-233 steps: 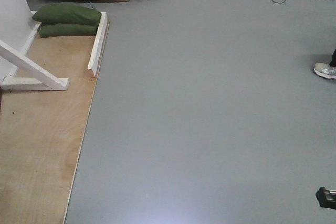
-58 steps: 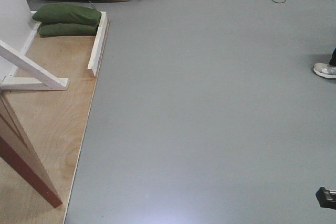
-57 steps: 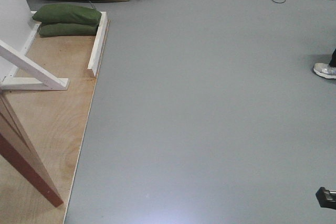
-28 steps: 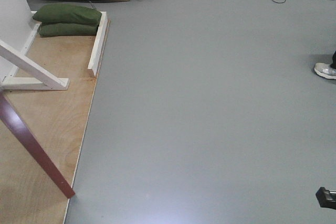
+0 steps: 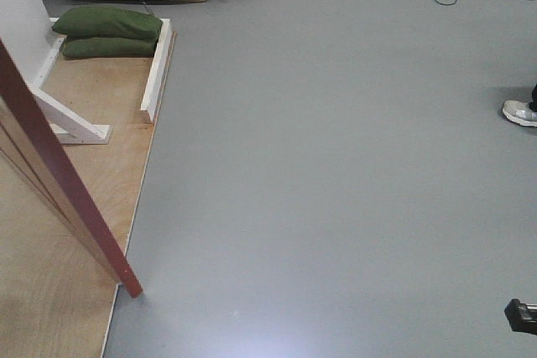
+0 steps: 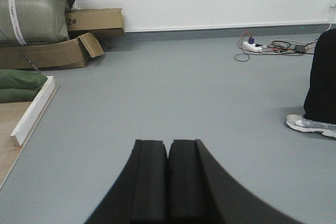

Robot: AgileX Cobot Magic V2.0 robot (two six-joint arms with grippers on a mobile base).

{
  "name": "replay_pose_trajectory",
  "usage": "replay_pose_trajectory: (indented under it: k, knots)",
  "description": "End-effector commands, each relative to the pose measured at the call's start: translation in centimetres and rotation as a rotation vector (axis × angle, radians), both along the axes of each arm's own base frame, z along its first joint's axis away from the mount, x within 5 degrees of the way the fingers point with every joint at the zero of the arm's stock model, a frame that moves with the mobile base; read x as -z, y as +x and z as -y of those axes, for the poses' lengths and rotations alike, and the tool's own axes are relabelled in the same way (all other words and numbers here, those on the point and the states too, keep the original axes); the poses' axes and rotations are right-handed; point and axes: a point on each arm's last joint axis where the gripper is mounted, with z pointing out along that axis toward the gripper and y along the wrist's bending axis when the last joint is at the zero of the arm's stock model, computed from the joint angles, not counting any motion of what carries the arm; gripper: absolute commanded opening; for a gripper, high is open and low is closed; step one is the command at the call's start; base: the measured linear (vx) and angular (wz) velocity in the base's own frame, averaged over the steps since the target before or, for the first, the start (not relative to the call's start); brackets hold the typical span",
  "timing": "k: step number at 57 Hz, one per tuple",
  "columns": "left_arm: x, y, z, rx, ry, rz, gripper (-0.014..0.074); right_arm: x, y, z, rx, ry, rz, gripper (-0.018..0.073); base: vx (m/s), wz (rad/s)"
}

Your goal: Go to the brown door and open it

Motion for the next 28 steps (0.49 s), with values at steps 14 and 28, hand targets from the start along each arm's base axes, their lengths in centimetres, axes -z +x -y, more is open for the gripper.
replay_pose_trajectory:
  k: [14, 28]
  knots:
    - [-2.5, -1.56, 1.14, 0.014, -0.006, 0.082, -0.0003, -0.62, 0.07, 0.04, 0.002, -0.012, 0.087, 0.0, 0.0, 0.0]
    - [-2.5, -1.56, 1.14, 0.014, -0.006, 0.082, -0.0003, -0.62, 0.07, 0.04, 0.002, -0.012, 0.087, 0.0, 0.0, 0.0]
